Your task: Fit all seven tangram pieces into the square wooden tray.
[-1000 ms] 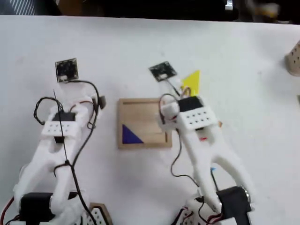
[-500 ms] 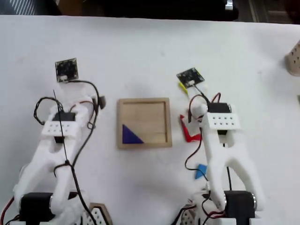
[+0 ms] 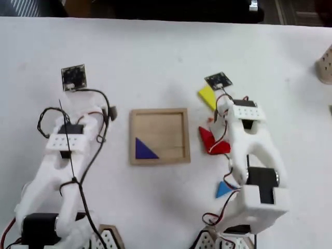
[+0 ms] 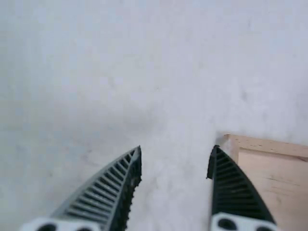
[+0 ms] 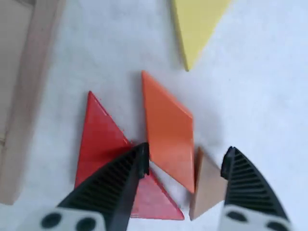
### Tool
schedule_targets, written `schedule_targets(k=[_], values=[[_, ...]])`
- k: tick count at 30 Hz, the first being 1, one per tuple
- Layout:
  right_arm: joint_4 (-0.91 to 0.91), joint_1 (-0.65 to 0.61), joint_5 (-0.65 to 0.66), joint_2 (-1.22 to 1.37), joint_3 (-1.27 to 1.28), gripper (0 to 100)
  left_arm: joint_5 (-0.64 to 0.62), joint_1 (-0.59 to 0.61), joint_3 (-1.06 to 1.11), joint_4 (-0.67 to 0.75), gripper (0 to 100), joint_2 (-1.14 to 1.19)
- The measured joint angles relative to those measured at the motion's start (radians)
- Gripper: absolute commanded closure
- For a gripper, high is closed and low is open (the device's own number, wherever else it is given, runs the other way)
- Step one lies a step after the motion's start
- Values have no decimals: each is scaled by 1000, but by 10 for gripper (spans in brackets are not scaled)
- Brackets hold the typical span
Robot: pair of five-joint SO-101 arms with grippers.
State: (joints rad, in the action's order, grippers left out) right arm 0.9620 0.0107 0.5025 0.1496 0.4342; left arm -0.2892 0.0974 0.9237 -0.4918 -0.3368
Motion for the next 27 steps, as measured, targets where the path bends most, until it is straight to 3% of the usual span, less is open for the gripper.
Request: schedule_targets(k=[13, 21, 27], values=[[-8, -60, -9, 94, -60, 758, 0, 0, 0, 0, 771, 0], [75, -54, -9, 186, -204, 987, 0, 0, 0, 0, 771, 0], [127, -57, -57, 190, -233, 968, 0, 0, 0, 0, 771, 0]])
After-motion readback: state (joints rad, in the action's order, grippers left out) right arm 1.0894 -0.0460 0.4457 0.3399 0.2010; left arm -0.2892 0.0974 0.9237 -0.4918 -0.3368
